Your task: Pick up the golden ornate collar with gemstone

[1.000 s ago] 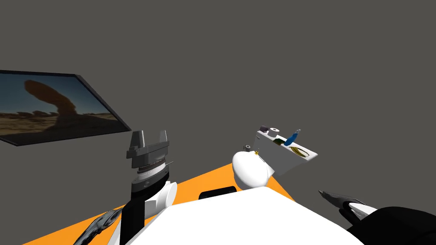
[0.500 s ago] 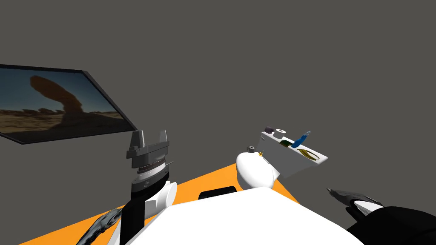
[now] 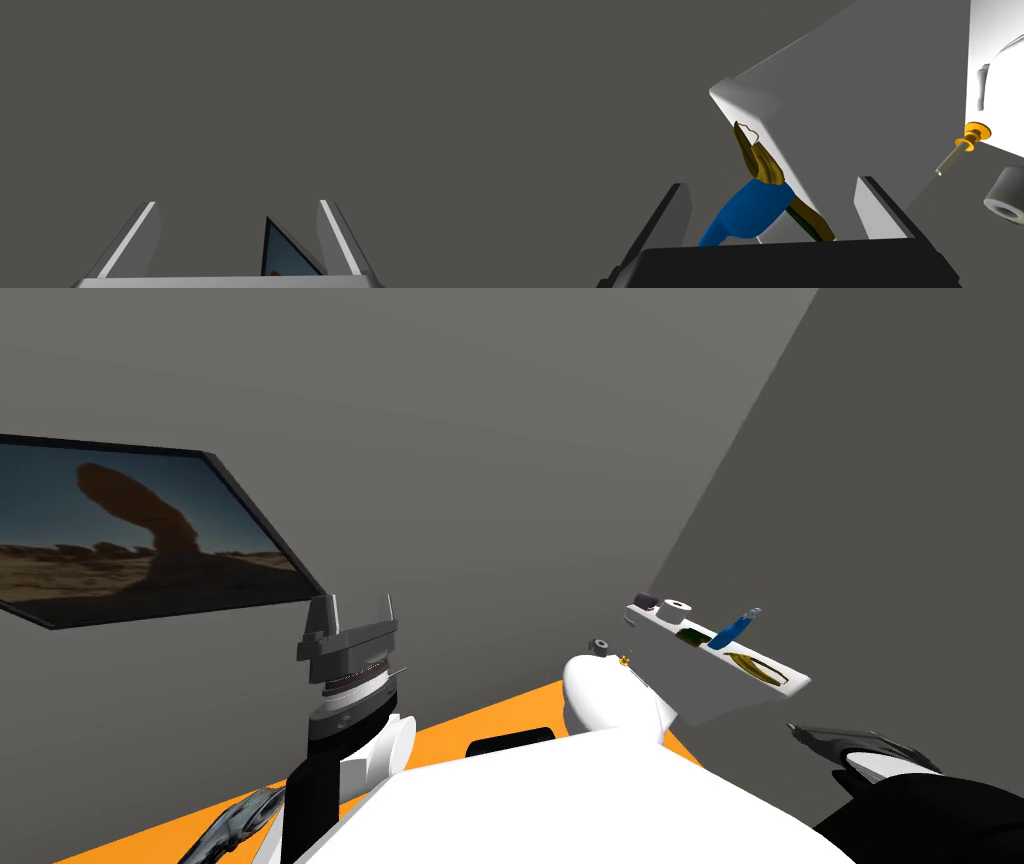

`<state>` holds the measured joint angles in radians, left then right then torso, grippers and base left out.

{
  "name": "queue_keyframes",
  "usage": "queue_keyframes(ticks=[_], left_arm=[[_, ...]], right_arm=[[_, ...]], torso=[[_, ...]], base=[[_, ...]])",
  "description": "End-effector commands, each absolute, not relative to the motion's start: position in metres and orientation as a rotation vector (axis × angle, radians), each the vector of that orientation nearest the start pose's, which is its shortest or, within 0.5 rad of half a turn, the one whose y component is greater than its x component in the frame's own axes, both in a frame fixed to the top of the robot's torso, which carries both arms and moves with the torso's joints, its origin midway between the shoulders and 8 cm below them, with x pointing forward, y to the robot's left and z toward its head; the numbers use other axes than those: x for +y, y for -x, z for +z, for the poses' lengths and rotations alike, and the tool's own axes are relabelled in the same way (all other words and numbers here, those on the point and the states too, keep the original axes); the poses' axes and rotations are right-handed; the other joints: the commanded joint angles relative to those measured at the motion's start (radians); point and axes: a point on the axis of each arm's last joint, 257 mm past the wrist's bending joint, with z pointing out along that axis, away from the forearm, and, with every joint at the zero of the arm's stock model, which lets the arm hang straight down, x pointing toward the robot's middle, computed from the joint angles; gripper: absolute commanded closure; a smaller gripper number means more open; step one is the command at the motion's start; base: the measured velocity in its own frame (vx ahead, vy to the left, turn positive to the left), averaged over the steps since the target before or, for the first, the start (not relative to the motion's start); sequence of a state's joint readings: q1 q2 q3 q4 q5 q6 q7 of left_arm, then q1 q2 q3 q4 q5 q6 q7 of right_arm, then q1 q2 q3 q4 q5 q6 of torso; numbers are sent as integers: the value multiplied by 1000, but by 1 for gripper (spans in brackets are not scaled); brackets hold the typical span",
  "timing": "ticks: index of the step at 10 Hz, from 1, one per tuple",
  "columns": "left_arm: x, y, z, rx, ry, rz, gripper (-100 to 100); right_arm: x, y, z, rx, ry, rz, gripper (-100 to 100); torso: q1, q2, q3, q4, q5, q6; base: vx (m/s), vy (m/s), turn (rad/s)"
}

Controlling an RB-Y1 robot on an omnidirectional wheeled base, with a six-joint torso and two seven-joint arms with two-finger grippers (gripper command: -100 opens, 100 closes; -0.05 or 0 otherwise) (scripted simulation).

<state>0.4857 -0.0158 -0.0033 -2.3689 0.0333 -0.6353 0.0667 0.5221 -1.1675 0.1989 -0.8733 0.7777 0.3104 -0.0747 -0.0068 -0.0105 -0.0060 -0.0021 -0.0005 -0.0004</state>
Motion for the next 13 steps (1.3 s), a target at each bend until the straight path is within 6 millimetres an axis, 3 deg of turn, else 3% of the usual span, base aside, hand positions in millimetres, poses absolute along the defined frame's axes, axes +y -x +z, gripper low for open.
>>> queue_keyframes(ticks=[1,8,9,10,11,13], left_arm=[[274,-297,89,397,513,-1440,0],[274,-297,89,398,513,-1440,0],[274,-297,89,397,513,-1440,0],[274,-297,89,397,513,-1440,0],[274,-297,89,397,513,-1440,0],[274,-297,89,397,513,-1440,0]], right_arm=[[-866,-82,-306,2350,-194,-1304,-100],[-858,-84,-319,2410,-90,-1266,-100],[-857,-84,-320,2412,-86,-1262,0],[-858,-84,-320,2412,-87,-1263,-100],[-858,-84,-320,2412,-87,-1263,100],[-857,-85,-321,2413,-86,-1261,100]], torso=[[0,0,0,0,0,0],[-8,4,2,1,-3,1],[-2,7,4,1,-2,1],[3,10,6,2,0,1],[5,12,7,2,0,1],[6,13,7,3,1,1]], base=[[159,-145,32],[127,-180,26],[10,-18,5],[5,-8,2],[0,0,0],[0,0,0]])
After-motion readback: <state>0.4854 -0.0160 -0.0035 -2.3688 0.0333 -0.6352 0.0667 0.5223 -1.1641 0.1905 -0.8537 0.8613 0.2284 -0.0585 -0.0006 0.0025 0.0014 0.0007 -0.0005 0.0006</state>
